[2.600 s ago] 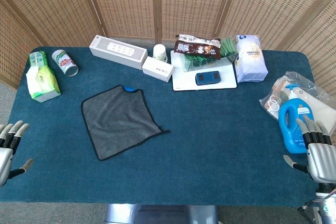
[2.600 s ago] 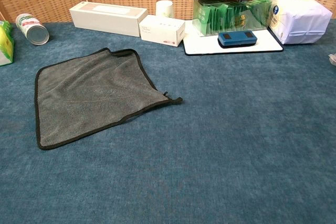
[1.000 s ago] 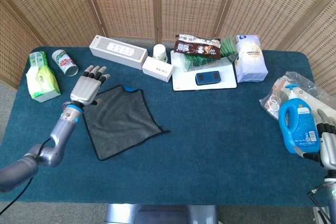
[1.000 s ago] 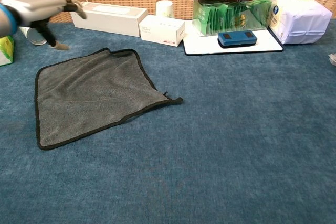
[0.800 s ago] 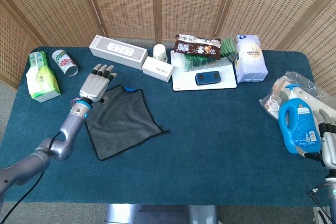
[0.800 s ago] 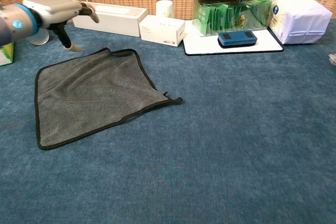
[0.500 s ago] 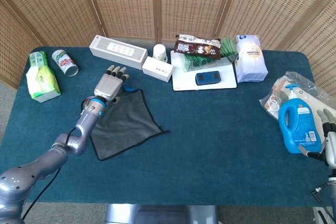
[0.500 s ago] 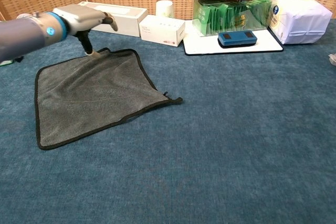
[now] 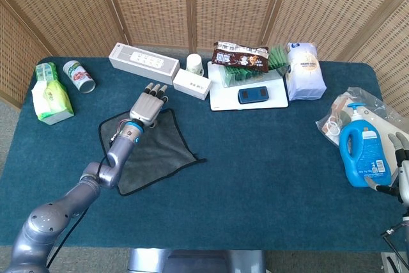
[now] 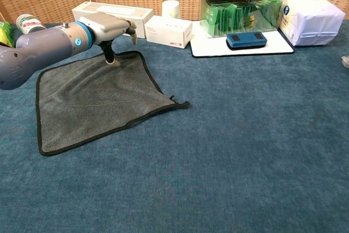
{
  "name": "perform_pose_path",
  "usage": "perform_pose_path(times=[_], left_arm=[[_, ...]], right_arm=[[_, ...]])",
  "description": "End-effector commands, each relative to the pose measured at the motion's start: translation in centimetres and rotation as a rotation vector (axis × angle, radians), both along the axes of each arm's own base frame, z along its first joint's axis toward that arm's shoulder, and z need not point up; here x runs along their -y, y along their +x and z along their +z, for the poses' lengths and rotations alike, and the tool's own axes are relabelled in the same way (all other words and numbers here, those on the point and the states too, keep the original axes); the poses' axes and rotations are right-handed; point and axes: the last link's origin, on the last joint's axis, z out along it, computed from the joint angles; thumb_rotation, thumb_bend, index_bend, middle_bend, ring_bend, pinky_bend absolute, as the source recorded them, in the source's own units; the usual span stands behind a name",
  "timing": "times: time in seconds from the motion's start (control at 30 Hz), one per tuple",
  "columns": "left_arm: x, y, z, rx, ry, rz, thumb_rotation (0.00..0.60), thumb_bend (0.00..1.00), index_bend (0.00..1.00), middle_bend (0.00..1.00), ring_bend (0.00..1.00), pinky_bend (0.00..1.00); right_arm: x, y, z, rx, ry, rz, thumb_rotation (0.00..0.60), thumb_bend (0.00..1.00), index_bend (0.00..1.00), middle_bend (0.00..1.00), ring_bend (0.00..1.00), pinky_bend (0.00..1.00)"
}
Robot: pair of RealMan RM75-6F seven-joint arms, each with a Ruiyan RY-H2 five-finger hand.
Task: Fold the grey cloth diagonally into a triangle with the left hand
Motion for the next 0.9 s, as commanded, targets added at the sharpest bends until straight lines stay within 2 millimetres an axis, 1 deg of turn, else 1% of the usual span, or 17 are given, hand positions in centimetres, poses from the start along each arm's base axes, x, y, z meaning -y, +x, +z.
perform_pose_path(times=[0.03,0.3,0.43,0.63,0.8,0.9], left_arm=[[-0.1,0.3,-0.4,-0.017,0.008,-0.005,0.6,0.38,0.3,0.0,0.0,0.12],[-0.4,0.9,-0.9,-0.039,0.043,-0.023,0.6,0.46,0.38,0.0,0.0,0.16],[-0.3,0.9,-1.1,-0.088,0.061,-0.053,0.6,0.46,0.39,0.0,0.01,0.16],[-0.3,1.3,-1.6,-0.095,0.065,-0.047,0.6,0.49,0.4,0.0,0.01,0.18],[-0.3,1.7,-1.8,-0.093,0.079,-0.053,0.6,0.49,0.5,0.0,0.04,0.25],[-0.3,1.8,-1.9,-0.103,0.082,-0.052,0.6,0.51,0.54,0.0,0.05,0.27]], right_arm=[[0.0,0.0,0.0,0.001,-0.001,0.003,0.6,0.0,0.0,0.0,0.0,0.0],[-0.1,0.1,0.1,0.003,0.0,0.006,0.6,0.0,0.0,0.0,0.0,0.0],[-0.2,0.1,0.1,-0.001,0.0,0.008,0.6,0.0,0.0,0.0,0.0,0.0],[-0.2,0.2,0.2,0.004,-0.004,0.011,0.6,0.0,0.0,0.0,0.0,0.0],[-0.3,0.2,0.2,0.01,-0.004,0.013,0.6,0.0,0.0,0.0,0.0,0.0],[-0.3,0.2,0.3,0.009,-0.004,0.015,0.6,0.0,0.0,0.0,0.0,0.0]])
